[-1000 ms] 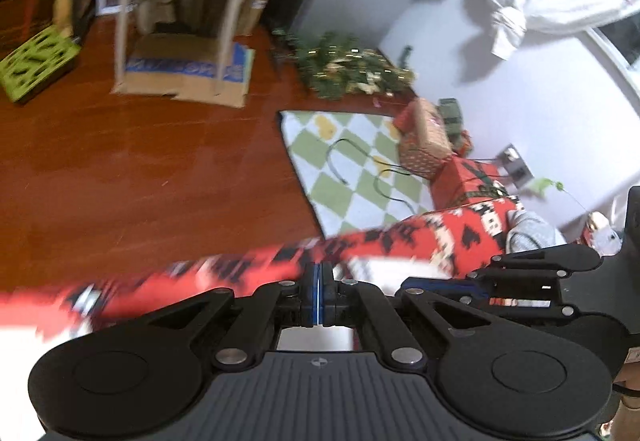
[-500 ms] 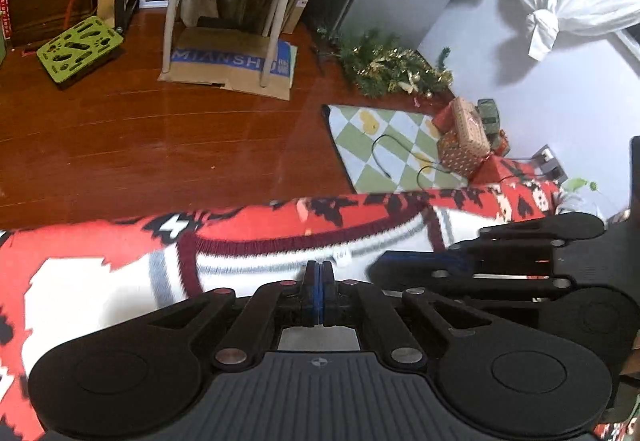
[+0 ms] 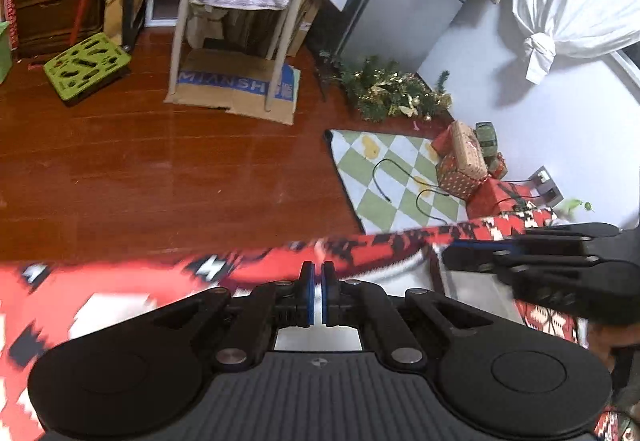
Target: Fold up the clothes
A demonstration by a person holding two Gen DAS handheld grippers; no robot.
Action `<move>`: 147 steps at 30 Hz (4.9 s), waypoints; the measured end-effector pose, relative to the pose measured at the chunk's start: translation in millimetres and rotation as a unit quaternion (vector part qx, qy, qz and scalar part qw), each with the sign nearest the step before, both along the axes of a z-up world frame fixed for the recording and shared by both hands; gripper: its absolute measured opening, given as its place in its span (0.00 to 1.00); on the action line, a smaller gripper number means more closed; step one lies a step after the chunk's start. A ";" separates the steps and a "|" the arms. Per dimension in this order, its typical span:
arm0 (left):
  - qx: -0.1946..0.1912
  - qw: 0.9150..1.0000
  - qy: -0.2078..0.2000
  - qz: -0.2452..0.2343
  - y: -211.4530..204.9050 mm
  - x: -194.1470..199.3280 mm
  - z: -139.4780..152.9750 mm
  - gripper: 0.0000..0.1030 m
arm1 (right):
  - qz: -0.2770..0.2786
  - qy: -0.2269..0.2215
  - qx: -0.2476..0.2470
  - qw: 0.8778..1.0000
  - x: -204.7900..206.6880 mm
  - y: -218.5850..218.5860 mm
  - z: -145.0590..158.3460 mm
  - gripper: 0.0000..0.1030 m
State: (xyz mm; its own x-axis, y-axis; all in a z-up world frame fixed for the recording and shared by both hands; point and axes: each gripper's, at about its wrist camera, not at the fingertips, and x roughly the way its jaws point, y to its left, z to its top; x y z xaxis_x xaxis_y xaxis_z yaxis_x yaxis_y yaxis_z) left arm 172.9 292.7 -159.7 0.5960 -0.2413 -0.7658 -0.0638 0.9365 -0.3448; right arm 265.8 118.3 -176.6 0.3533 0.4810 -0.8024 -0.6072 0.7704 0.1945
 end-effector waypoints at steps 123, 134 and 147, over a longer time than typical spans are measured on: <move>0.004 0.995 -0.010 0.096 71.6 -10.8 -24.9 0.02 | -0.117 -0.013 -0.026 0.993 31.2 -38.6 -30.5 0.08; -0.028 0.994 0.006 0.110 82.8 -75.2 -8.5 0.02 | -0.103 0.004 -0.039 0.994 -26.8 -75.4 -11.8 0.08; -0.026 0.993 -0.002 0.111 93.6 -43.8 -33.7 0.02 | -0.105 -0.001 -0.058 0.993 -3.0 -64.5 -32.0 0.05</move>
